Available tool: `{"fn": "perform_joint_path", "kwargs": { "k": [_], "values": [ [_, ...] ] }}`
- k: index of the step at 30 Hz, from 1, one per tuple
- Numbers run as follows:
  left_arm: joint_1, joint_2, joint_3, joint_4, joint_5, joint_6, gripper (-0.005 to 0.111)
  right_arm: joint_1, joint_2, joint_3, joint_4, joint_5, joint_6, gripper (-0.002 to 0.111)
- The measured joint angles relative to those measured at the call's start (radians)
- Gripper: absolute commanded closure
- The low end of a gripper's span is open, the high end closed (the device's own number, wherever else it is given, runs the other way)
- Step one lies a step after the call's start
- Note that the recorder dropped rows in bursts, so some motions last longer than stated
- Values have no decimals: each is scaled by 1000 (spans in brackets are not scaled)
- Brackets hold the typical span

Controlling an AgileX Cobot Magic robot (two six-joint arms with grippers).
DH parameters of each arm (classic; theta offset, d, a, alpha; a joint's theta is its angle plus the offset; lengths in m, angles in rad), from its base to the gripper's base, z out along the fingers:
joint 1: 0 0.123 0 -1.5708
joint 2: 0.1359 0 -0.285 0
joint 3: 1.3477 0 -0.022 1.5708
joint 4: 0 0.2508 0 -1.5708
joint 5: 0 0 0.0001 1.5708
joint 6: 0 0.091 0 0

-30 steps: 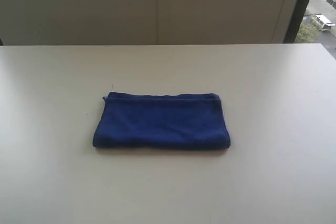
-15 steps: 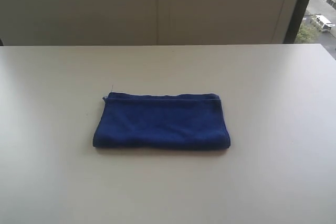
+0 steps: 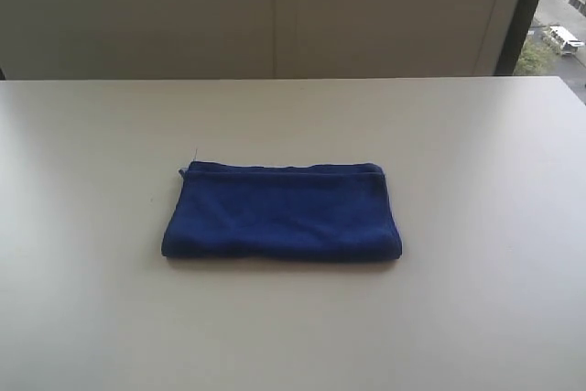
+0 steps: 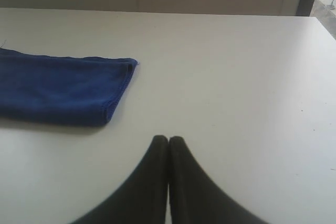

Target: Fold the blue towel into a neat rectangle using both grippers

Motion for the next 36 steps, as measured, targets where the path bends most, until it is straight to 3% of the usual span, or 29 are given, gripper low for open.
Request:
{"fn": "perform_joint_path", "kwargs": {
  "k": [28,36],
  "values": [
    [-17,0,0,0,0,2,107,0,0,0,0,0,0,108],
    [-64,0,0,0,0,2,107,-42,0,0,-6,0,0,108]
  ]
}}
